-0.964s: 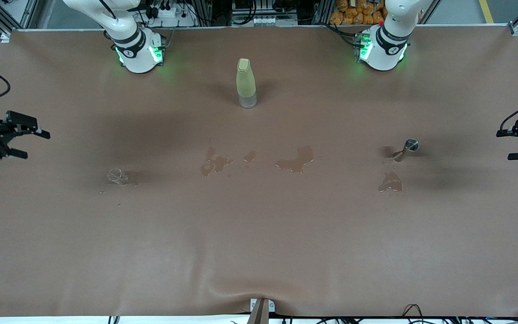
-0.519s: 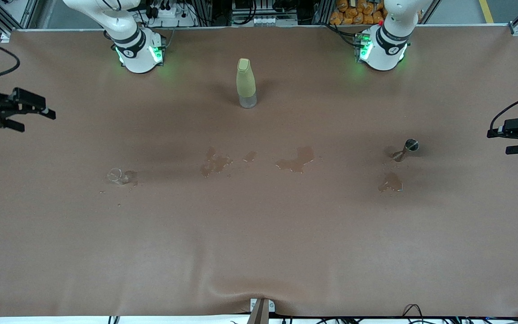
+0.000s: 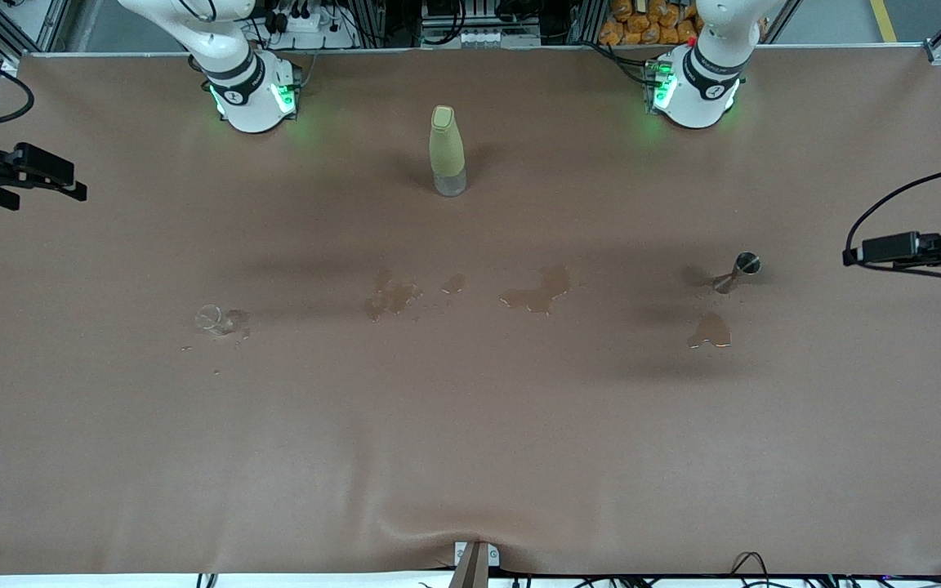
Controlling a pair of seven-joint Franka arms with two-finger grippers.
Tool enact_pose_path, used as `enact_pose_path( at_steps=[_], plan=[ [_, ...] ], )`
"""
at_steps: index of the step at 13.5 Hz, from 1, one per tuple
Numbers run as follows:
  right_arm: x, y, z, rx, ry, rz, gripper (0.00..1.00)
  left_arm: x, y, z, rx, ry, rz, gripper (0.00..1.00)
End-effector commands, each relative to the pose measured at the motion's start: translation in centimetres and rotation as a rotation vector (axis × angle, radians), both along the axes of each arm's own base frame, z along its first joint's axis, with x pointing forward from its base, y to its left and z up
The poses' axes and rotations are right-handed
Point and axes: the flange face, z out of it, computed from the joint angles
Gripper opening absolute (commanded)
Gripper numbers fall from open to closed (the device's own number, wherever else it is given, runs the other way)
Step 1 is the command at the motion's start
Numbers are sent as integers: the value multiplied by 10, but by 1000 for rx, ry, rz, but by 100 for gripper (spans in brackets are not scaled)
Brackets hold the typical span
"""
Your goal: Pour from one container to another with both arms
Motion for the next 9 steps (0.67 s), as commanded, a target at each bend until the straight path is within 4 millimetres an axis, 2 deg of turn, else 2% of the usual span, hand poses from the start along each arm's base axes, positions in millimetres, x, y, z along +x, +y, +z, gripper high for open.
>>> enact_pose_path(
  at_steps=[1, 3, 7, 9],
  plan=[
    [4, 3, 11, -34, -25, -33, 100, 13, -16, 4, 121, -61, 149, 100],
    [9, 0, 11, -51, -57, -7, 100, 15, -21, 0, 163, -65, 175, 100],
    [11, -4, 10, -49, -62, -2, 100, 22, -17, 7, 159, -129, 199, 100],
    [11, -4, 8, -49, -59, -2, 100, 24, -25, 11, 160, -150, 187, 100]
  ],
)
